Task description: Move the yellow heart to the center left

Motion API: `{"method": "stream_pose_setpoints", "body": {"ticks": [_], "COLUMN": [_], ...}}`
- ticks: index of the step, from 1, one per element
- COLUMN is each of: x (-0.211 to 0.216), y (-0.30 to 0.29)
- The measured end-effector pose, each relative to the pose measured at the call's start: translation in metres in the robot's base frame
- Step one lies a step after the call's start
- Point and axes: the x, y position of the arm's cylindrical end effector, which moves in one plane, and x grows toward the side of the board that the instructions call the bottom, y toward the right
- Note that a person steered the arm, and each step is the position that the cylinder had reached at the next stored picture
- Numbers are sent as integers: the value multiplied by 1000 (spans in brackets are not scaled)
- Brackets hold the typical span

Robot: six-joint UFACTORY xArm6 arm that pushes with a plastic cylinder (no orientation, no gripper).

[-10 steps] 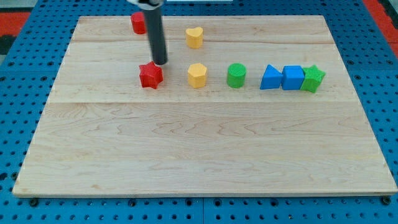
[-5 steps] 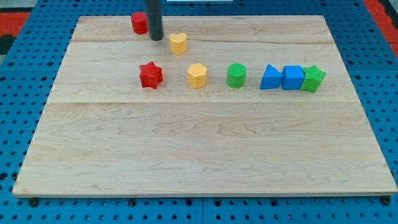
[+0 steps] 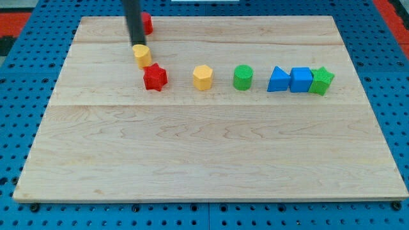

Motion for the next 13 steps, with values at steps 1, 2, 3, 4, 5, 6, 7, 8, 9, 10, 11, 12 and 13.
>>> {"method": "stream_pose_setpoints", "body": {"ticks": [1, 2, 3, 4, 5, 6, 7, 8, 9, 10, 11, 12, 13], "x": [-12, -10, 11, 21, 24, 42, 20, 38, 55, 36, 30, 50, 80], "y": [10, 73, 57, -2, -41, -41, -1, 29, 0, 1, -14, -32, -33]}}
